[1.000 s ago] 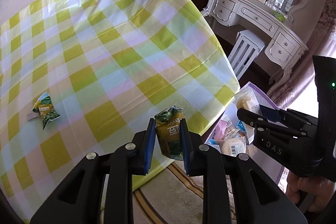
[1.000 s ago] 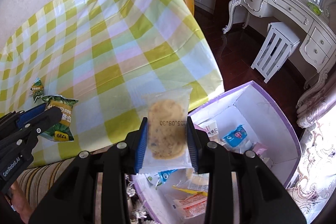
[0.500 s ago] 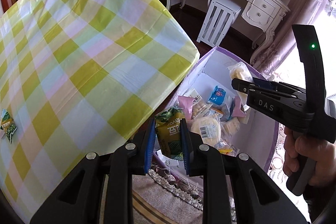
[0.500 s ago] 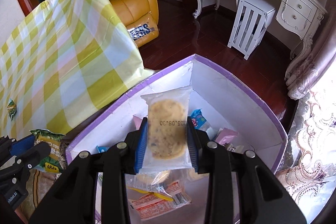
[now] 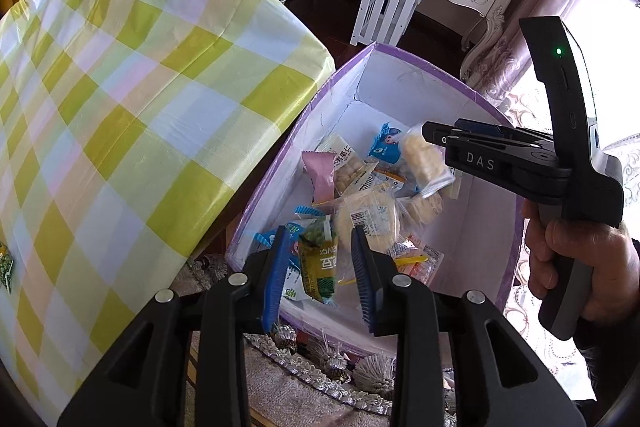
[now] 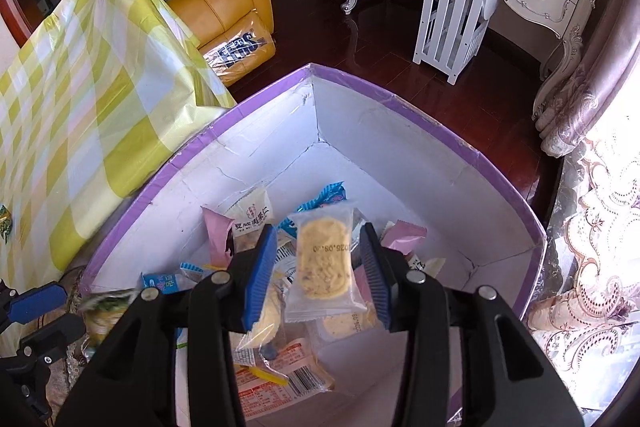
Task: Organize snacks
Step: 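Carry both held packets over the box and open both tools, then move both open tools back to the last snacks on the table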
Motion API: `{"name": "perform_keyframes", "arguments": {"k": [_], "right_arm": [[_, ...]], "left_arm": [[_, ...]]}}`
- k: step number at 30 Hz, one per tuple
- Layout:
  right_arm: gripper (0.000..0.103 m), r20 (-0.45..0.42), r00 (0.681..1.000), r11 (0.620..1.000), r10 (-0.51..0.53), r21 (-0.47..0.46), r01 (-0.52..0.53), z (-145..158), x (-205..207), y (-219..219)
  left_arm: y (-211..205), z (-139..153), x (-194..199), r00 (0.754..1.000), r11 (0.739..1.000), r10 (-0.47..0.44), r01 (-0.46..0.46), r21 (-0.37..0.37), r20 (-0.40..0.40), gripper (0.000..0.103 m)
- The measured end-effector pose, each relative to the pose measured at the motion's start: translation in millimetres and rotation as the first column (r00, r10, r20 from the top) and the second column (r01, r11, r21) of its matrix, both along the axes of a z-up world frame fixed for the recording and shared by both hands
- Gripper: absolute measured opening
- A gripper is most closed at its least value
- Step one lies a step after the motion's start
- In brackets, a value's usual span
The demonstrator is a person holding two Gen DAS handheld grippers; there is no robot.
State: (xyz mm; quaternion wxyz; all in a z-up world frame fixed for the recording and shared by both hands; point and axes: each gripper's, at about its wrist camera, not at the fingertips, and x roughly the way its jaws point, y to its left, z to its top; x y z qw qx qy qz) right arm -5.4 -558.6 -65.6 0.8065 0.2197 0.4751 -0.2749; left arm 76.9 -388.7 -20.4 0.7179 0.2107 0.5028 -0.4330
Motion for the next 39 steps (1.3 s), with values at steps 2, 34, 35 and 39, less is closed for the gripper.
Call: {"name": "perform_keyframes", "arguments": {"k": [2,34,35,39], "right_arm": [[0.049,-0.002,1.0,1.0,-0.002,-0.011,0.002,0.8,0.0,0.7],[0.06,0.01,0.994,0.991,0.104,-0.087,-0.103,36.8,36.5,44.8],[0.061,0.011,0.994,0.99,0.112,-0.089,-0.11,38.3,39.0,47.7],[0.061,0.013,0.989,0.985,0.147,-0.094,-0.145,44.4,49.2,61.1]], "left_arm": [[0.5,0.3,0.4,1.0,1.0,0.004,-0.004,-0.001,0.001,0.041],[54.5,20.7,49.2,0.982,0.975,0.191,-0.19,-0.111,-0.007,0.041],[59.2,21.7,53.3,0.979,0.973,0.204,-0.203,-0.114,-0.005,0.041],[82.3,26.7,71.6,0.965,0.956,0.263,-0.261,-0.133,-0.004,0.041]]}}
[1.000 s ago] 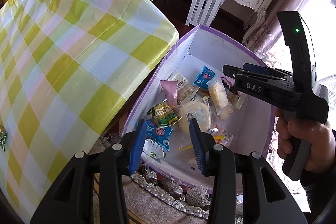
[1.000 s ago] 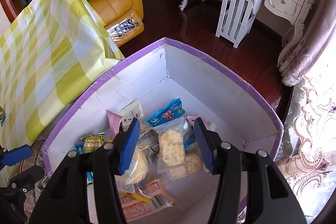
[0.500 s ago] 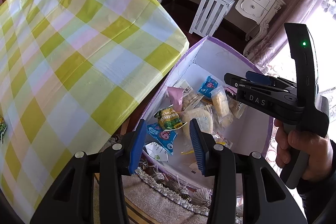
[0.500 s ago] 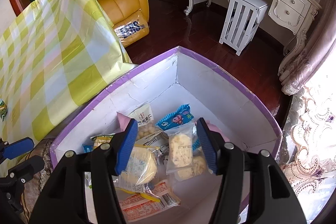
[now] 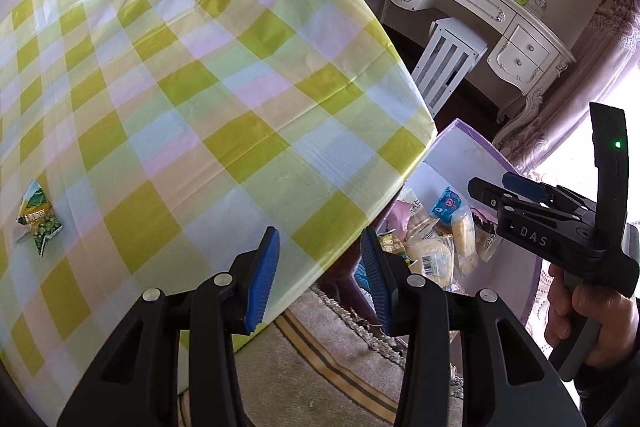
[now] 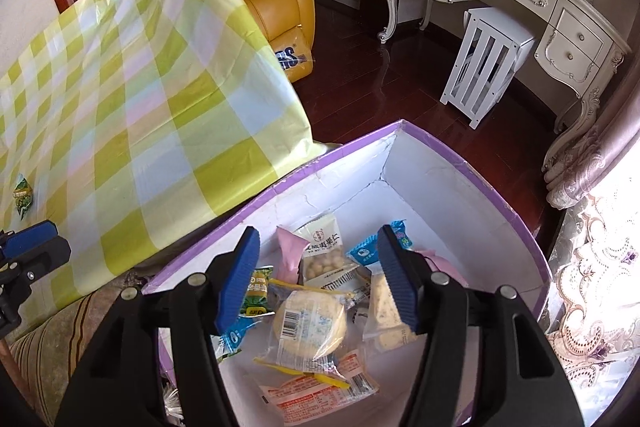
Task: Organize snacks
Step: 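Move both open tools back to the last snacks on the table, then grasp the small white stick packet with the left tool while the right tool grasps the green pea packet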
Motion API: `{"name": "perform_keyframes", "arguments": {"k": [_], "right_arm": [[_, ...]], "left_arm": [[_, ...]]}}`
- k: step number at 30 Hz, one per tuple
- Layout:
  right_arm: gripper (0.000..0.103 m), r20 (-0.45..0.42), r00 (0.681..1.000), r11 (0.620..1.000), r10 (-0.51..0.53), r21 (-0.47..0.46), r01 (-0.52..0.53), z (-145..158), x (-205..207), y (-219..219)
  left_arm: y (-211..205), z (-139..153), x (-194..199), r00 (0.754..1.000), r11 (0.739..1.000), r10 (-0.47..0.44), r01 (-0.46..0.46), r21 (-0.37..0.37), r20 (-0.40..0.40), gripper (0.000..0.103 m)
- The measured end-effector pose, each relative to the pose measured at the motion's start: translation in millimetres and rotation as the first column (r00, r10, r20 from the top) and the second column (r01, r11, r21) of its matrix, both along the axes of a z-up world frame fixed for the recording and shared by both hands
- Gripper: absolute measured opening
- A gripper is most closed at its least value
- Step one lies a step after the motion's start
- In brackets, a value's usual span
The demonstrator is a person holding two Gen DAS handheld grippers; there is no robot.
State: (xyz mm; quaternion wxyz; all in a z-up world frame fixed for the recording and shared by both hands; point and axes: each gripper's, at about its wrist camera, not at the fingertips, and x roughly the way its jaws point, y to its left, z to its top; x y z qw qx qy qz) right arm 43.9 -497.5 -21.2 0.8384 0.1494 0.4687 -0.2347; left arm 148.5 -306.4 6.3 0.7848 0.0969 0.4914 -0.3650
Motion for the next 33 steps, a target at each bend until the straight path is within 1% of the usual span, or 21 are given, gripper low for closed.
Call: {"name": "perform_keyframes", "arguments": {"k": [4,8,11,14,15,17,19,22,25,28,30,33], "right_arm": [[0.062,0.004,0.999,0.999,0.043,-0.004,-0.043,6.4,13.4,18.2],[0.062,0.021,0.995,0.995,0.099,-0.001,-0.099,14.8,31.7,43.5],[0.064,0.039,0.988,0.988,0.152,0.001,-0.152,22.0,48.8,68.0],[0.065,0.057,0.976,0.978,0.21,0.004,-0.21,29.4,67.3,96.2],[0.065,0.063,0.972,0.973,0.228,0.003,-0.229,31.5,73.8,105.8],[0.065,0.075,0.962,0.965,0.262,0.003,-0.263,35.5,86.3,125.3],[0.065,0.085,0.952,0.956,0.293,0.002,-0.295,38.4,99.3,144.8],[0.065,0.101,0.935,0.94,0.339,0.006,-0.341,41.8,117.6,173.9],[0.066,0.121,0.911,0.918,0.394,-0.002,-0.397,43.7,134.9,204.4],[0.066,0.124,0.886,0.893,0.447,0.001,-0.451,40.7,152.2,232.9],[0.066,0.128,0.87,0.877,0.476,0.005,-0.481,37.3,162.5,249.9],[0.066,0.116,0.848,0.853,0.517,0.01,-0.521,28.0,178.3,272.8]], "left_arm": [[27.9,5.9,20.2,0.997,0.997,0.075,-0.075,-0.019,0.01,0.041],[63.6,12.0,44.0,0.986,0.986,0.167,-0.166,-0.03,0.026,0.041],[98.1,16.0,65.2,0.966,0.965,0.258,-0.257,-0.046,0.03,0.041],[135.3,18.5,84.1,0.932,0.932,0.36,-0.357,-0.06,0.037,0.041],[148.3,18.3,90.4,0.919,0.918,0.392,-0.39,-0.069,0.034,0.041],[173.4,17.1,100.9,0.886,0.883,0.463,-0.46,-0.09,0.016,0.041],[197.5,13.7,109.2,0.847,0.84,0.531,-0.529,-0.119,-0.017,0.041],[229.2,6.6,117.0,0.782,0.769,0.621,-0.622,-0.148,-0.057,0.041],[256.1,-1.9,122.5,0.719,0.703,0.689,-0.693,-0.161,-0.086,0.041],[277.3,-11.7,125.1,0.664,0.645,0.741,-0.746,-0.162,-0.106,0.04],[287.7,-17.1,125.9,0.635,0.617,0.764,-0.77,-0.163,-0.112,0.04],[297.3,-22.8,126.7,0.612,0.591,0.781,-0.789,-0.169,-0.124,0.04]]}}
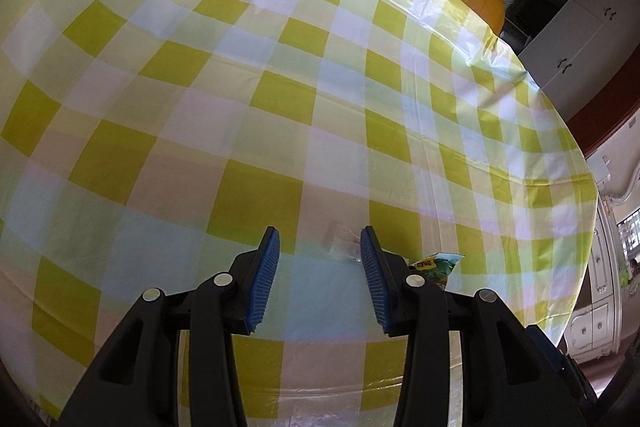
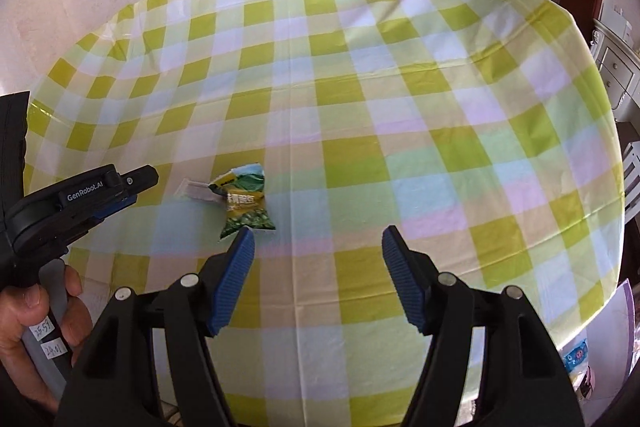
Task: Organize snacks
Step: 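Grasp the small white stick packet with the left tool while the right tool grasps the green pea packet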
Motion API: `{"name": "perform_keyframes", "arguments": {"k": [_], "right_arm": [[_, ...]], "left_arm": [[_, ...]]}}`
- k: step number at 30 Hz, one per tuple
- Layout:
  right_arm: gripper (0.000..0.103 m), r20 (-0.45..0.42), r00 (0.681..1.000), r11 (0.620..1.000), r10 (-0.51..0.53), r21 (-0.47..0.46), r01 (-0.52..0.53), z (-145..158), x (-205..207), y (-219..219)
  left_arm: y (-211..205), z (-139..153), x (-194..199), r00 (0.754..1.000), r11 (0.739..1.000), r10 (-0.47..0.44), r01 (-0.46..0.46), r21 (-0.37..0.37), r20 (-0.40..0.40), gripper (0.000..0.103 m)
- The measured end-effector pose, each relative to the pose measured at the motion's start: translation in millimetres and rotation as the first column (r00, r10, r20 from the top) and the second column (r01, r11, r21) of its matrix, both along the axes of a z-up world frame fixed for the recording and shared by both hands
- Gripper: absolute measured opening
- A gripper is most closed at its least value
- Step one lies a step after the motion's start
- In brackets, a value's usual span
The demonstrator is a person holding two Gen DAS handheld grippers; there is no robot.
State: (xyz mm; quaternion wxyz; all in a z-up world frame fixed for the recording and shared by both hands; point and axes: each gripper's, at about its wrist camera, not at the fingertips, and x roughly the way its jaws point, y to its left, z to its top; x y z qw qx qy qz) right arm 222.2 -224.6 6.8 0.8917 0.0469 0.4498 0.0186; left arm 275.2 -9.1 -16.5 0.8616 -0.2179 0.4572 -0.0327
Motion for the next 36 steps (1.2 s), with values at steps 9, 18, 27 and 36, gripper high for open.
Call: {"name": "perform_keyframes", "arguments": {"k": [9,18,27,36], "right_arm": [[0.066,-0.03,0.995,0.995,0.093,-0.018,-0.093,-27.1,33.3,42.9],[0.047,-0.074,0.993,0.995,0.096,0.007,-0.096,-46.1,53.5,40.2],[0.04,-0.03,0.999,0.998,0.043,0.045,-0.041,-47.0,55.5,21.1],[0.04,-0.007,0.995,0.995,-0.095,0.03,0.095,-48.7,57.2,-16.3]], "left_arm": [[13.4,-12.3,2.4,0.999,0.999,0.04,-0.04,-0.029,-0.006,0.04],[4.9,-14.7,2.1,1.0,0.998,-0.002,0.001,-0.055,-0.006,0.039],[-28.3,-18.7,0.2,0.996,0.994,-0.088,0.087,-0.066,-0.016,0.026],[-55.9,-25.9,12.1,0.991,0.989,-0.137,0.136,-0.057,-0.005,0.025]]}}
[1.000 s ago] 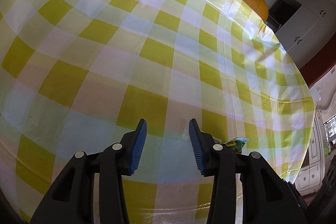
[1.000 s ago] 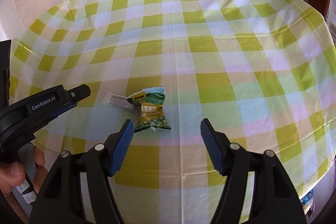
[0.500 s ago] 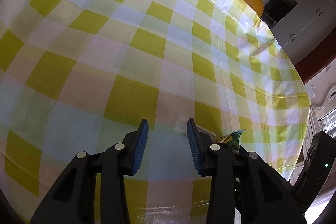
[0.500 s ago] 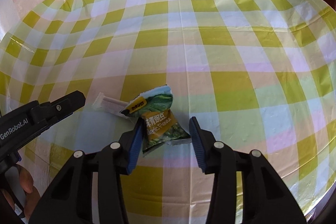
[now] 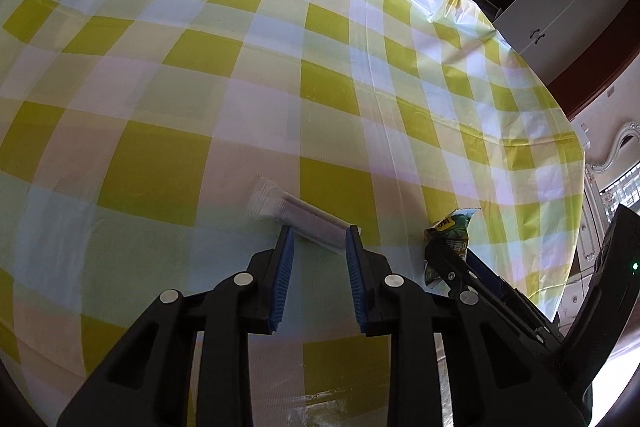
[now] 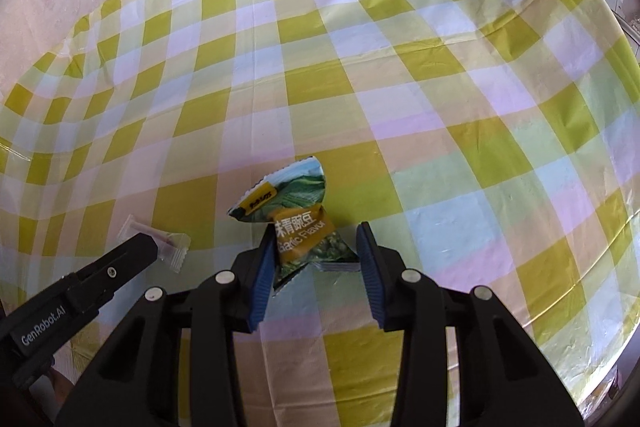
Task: Organize snacks
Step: 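Grasp the small white stick packet with the left tool while the right tool grasps the green pea packet, then lift both held packets and carry them over the box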
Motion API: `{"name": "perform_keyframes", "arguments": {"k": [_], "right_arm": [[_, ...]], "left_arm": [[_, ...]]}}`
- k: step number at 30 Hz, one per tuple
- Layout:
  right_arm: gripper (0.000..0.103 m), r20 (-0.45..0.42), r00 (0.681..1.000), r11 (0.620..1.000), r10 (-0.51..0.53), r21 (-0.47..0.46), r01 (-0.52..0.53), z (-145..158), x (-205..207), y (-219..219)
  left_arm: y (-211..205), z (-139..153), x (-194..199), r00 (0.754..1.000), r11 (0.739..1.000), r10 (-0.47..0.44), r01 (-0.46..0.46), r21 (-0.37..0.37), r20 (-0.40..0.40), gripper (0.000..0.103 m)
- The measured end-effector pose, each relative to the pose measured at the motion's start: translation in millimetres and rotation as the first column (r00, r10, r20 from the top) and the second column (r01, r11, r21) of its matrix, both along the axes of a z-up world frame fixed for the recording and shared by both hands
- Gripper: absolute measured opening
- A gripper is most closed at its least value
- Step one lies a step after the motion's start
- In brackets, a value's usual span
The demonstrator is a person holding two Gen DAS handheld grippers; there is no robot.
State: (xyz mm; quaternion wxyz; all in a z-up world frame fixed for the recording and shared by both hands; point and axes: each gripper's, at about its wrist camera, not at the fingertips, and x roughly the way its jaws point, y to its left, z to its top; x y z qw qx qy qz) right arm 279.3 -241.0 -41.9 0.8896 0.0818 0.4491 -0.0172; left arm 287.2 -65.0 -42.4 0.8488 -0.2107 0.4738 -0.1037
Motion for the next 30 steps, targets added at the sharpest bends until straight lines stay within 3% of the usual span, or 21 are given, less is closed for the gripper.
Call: {"name": "perform_keyframes", "arguments": {"k": [5,8,14,17,23,30], "right_arm": [[0.04,0.016,1.0,1.0,0.004,0.006,-0.004,-0.6,-1.2,-0.1],[0.04,0.021,1.0,1.0,0.006,0.026,-0.007,-0.6,-1.2,-2.7],[0.04,0.03,0.999,1.0,-0.016,-0.008,0.016,-1.5,-2.5,-7.9],[0.04,0.03,0.999,1.0,-0.021,-0.006,0.021,-1.9,-2.2,-11.5],[0.04,0.03,0.999,1.0,-0.022,-0.008,0.022,-1.6,-1.6,-11.1],[0.04,0.03,0.999,1.0,-0.017,-0.019,0.017,-1.5,-4.2,-10.6]], "left_arm": [[-8.7,1.4,11.5,1.0,0.999,0.002,-0.003,0.04,0.026,0.029],[-23.7,4.4,17.0,0.999,0.99,-0.009,0.002,0.141,0.051,0.031],[-52.5,4.6,24.5,0.995,0.939,-0.044,0.01,0.345,0.09,0.033],[-57.9,3.5,23.4,0.994,0.901,-0.055,0.009,0.434,0.094,0.022],[-59.3,4.0,16.1,0.992,0.882,-0.074,0.017,0.471,0.103,0.016],[-59.2,4.5,2.3,0.992,0.885,-0.073,0.015,0.465,0.107,0.014]]}}
